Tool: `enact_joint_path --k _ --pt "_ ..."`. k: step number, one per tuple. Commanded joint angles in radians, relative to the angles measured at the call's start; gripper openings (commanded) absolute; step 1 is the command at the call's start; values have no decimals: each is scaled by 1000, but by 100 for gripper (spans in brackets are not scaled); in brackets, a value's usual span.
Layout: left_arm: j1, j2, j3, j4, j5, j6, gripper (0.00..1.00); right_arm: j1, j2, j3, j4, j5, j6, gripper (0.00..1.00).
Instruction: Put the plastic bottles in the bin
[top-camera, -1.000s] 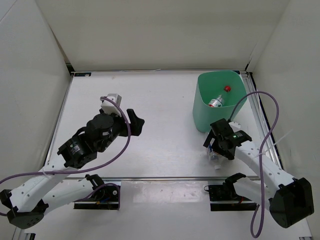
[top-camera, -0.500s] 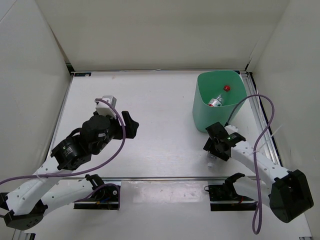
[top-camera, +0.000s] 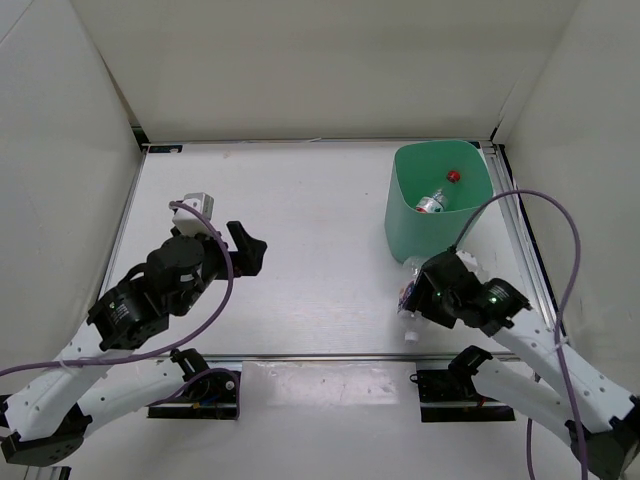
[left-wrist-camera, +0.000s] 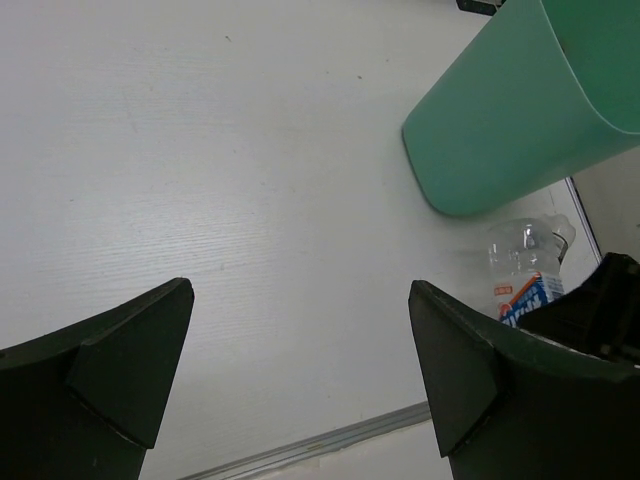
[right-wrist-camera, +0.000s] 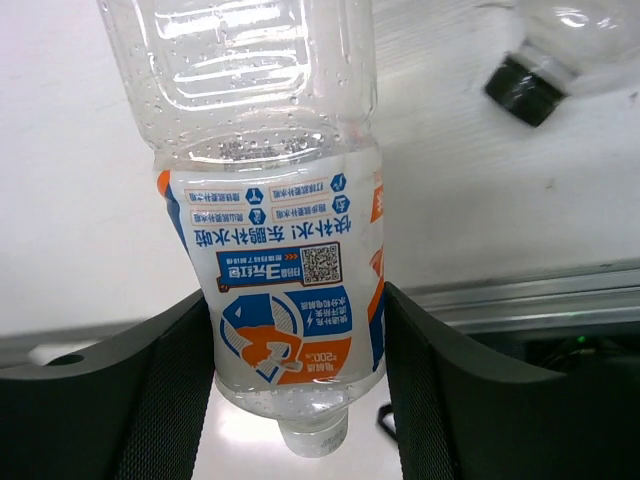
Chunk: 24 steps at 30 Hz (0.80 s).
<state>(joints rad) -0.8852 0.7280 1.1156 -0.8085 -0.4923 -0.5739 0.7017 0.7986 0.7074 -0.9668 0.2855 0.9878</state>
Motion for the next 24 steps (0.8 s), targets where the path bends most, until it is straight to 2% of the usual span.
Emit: enact_joint_path --k 1,6,11,13,17,19,24 --pt "0 -12 6 9 -26 -6 100 19 -81 113 -108 -89 14 23" --pt "0 -12 -16 29 -26 -6 100 19 -130 279 -122 -178 -75 20" --pt "0 -1 -16 40 -26 -6 100 19 -72 552 -112 -157 -140 19" --pt "0 -1 -16 49 -26 -6 100 19 -44 633 -101 -88 -140 19" --pt "0 -1 -16 49 -26 -6 100 19 103 773 -62 148 -178 19" --pt "0 -1 -26 49 -17 -6 100 19 184 797 -8 281 -204 17" --pt "0 8 -26 49 4 -6 100 -56 324 817 126 458 -287 14"
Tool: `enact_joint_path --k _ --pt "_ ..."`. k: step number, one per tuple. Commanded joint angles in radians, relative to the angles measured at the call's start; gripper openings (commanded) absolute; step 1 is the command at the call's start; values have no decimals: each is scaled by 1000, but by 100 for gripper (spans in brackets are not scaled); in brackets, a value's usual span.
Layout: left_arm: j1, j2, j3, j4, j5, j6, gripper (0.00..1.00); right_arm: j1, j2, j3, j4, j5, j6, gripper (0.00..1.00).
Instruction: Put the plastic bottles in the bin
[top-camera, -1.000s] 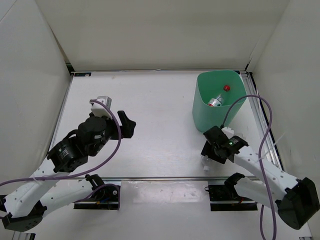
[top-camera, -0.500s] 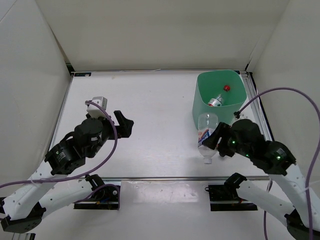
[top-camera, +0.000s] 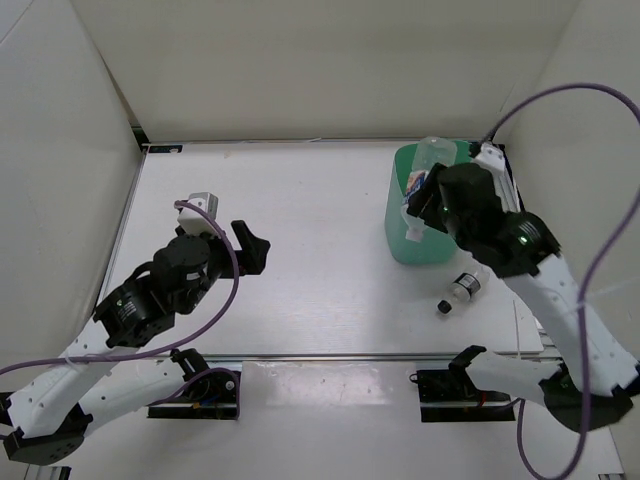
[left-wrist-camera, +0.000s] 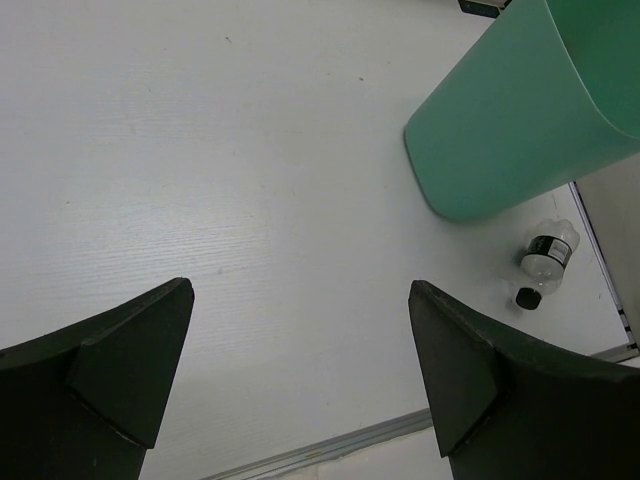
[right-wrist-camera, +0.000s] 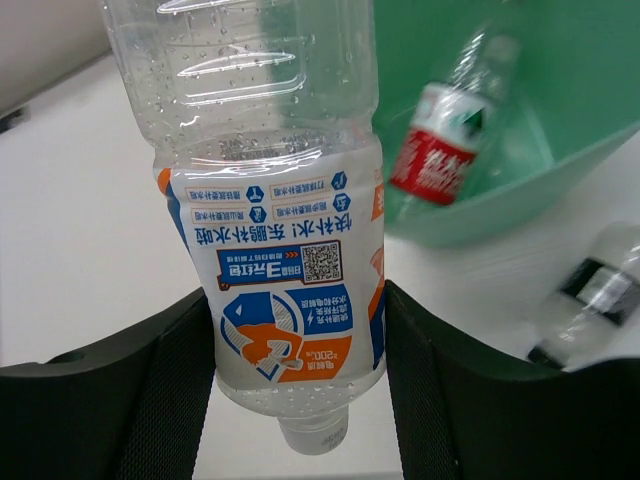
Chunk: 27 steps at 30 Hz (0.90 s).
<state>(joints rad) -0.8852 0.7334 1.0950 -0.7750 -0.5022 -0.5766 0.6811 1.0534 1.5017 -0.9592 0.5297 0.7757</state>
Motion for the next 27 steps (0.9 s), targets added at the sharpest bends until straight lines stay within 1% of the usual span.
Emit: enact_joint_path --k 1,2,4,7,11,13,16,17,18,21,22,23,24,25,26,27 --pt "0 3 -6 16 14 -3 100 -51 83 37 141 226 -97 14" --pt "0 3 -6 16 14 -3 100 -80 95 37 207 236 -122 14" --pt "0 3 -6 16 14 -14 100 -110 135 37 252 246 -154 14" --pt "0 -18 -6 16 14 -25 100 -196 169 49 278 256 -154 14" --pt "0 -19 5 -24 5 -43 100 -265 192 20 330 247 -144 14" --pt "0 -28 14 -52 5 -43 100 -296 201 0 330 247 -144 14" --pt "0 -28 25 -87 -19 -43 100 -318 226 -49 352 208 -144 18" --pt "0 -28 38 -96 -19 -43 100 -330 235 -75 352 194 -144 21" --pt "0 -37 39 -96 -28 -43 100 -330 235 -84 361 162 -144 21" --pt "0 -46 39 -119 -47 -43 100 -330 244 -109 361 141 -132 28" --pt "0 -57 39 -119 -47 -43 100 -330 244 -124 352 141 -122 32" --pt "0 -57 39 -119 -47 -43 100 -319 234 -133 352 132 -110 40" --pt "0 -57 39 -119 -56 -43 100 -319 220 -133 343 131 -87 61" --pt "0 -66 29 -119 -56 -43 100 -319 220 -144 343 115 -87 72" --pt "0 -66 29 -119 -56 -43 100 -308 209 -144 321 115 -76 79" --pt "0 -66 29 -119 -56 -43 100 -299 209 -120 295 115 -63 91"
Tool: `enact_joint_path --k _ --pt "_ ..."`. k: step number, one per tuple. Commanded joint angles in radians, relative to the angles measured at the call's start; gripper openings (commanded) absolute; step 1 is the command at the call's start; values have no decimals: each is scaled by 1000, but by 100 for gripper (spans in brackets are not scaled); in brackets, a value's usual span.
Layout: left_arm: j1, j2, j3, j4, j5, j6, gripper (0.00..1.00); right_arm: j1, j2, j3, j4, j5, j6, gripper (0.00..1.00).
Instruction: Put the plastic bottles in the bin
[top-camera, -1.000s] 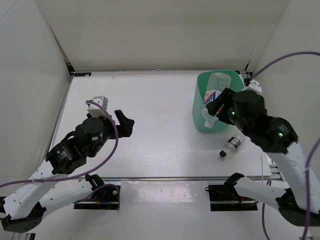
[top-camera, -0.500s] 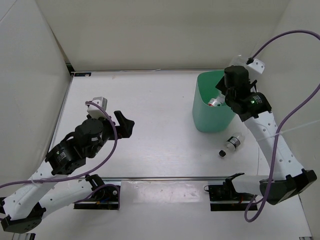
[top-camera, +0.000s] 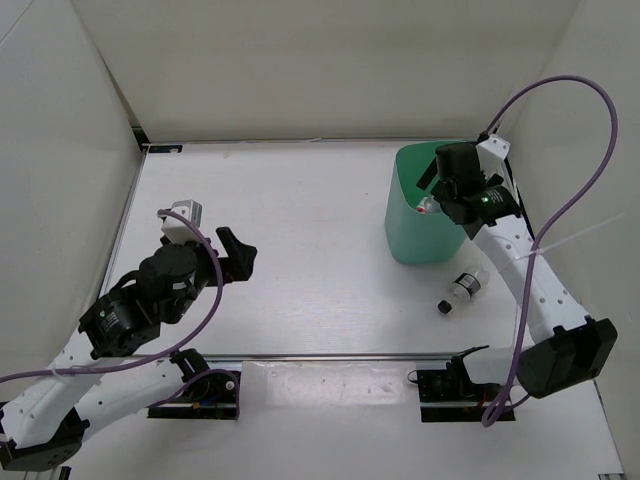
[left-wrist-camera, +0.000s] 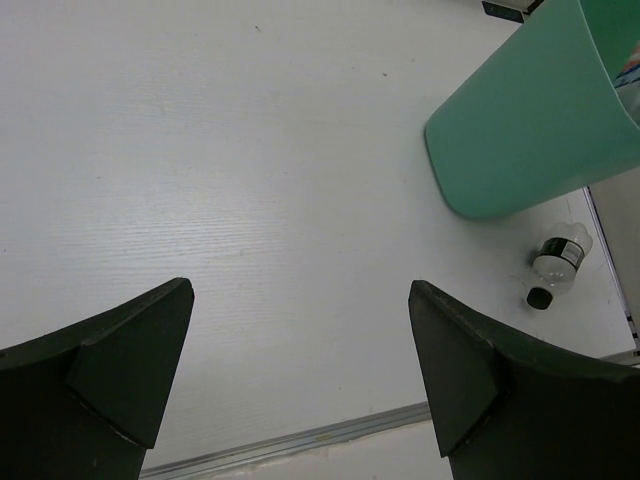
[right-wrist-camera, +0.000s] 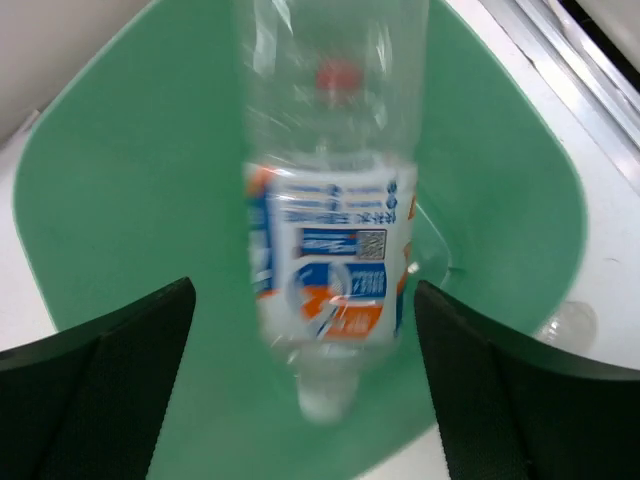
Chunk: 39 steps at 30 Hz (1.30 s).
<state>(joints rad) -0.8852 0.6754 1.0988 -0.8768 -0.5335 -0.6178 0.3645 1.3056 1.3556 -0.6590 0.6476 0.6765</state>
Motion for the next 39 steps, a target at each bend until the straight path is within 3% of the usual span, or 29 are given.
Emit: enact_joint_path --k 1,7,11,15,21,26,39 --pt "0 -19 16 -17 -25 -2 100 17 -43 66 -71 39 70 94" --pt "0 -39 -16 -8 -45 -2 100 10 -188 117 -281 127 199 100" --pt "0 -50 -36 4 -45 -2 100 -87 -305 45 -384 17 276 100" --pt "0 -60 -65 4 -45 -11 100 -165 -437 -110 -419 -143 314 100" --pt "0 -71 -83 13 -45 -20 100 -211 -523 -379 -510 -292 515 100" --pt "0 -71 -74 4 -45 -20 100 -211 -500 -466 -478 -322 564 100" --pt "0 -123 -74 -86 -75 -69 100 -378 -135 -466 -393 -252 477 100"
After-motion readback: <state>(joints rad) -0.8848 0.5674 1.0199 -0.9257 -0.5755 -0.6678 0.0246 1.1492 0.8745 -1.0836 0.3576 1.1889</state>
